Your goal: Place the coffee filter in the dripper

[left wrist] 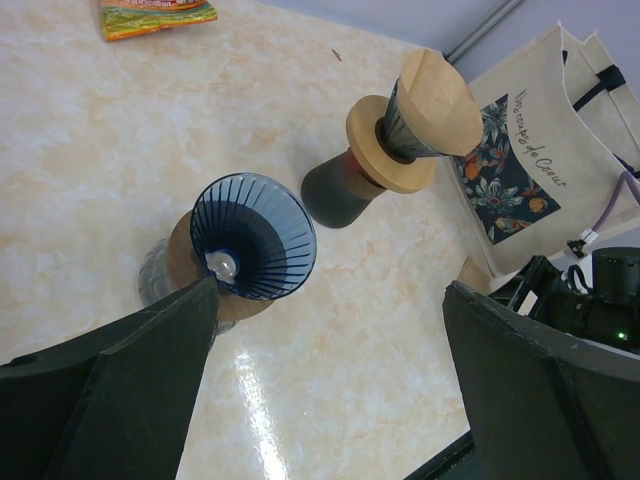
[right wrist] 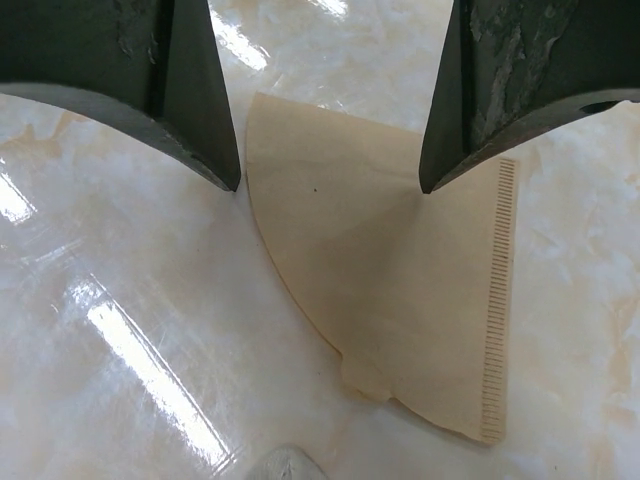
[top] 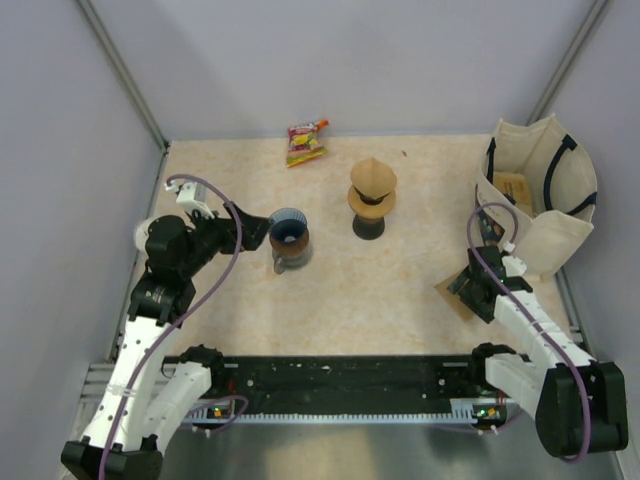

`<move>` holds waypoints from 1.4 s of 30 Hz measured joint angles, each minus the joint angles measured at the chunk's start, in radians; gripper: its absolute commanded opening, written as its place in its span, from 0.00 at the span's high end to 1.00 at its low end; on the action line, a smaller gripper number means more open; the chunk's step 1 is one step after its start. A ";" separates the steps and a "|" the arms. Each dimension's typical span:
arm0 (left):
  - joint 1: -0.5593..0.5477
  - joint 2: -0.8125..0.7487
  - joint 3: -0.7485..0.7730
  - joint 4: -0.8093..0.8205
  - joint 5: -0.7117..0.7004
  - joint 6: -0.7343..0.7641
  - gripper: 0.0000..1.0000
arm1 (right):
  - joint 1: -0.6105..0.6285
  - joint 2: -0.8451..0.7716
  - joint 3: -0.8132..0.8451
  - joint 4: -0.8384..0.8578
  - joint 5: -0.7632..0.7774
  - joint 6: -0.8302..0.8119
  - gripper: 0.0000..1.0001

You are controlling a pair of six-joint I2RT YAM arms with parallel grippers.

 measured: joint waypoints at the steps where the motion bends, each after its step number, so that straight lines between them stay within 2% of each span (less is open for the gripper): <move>1: 0.000 0.000 0.000 0.000 -0.002 0.000 0.01 | 0.000 0.004 0.000 0.005 0.003 -0.001 0.30; 8: 0.000 0.000 0.000 -0.006 -0.023 0.000 0.01 | 0.000 0.012 -0.007 0.040 0.024 -0.001 0.46; 12: 0.000 0.004 0.000 -0.008 -0.035 0.000 0.01 | 0.000 0.023 -0.015 0.059 0.036 0.000 0.66; 21: 0.000 0.005 0.000 -0.024 -0.055 0.000 0.01 | 0.000 0.081 -0.018 0.157 0.040 -0.002 0.99; 30: 0.000 0.017 0.000 -0.025 -0.061 -0.001 0.01 | 0.000 0.097 -0.019 0.225 0.023 -0.034 1.00; 42: 0.000 0.053 0.000 -0.022 0.039 -0.008 0.01 | -0.002 -0.006 -0.064 0.212 -0.150 -0.161 1.00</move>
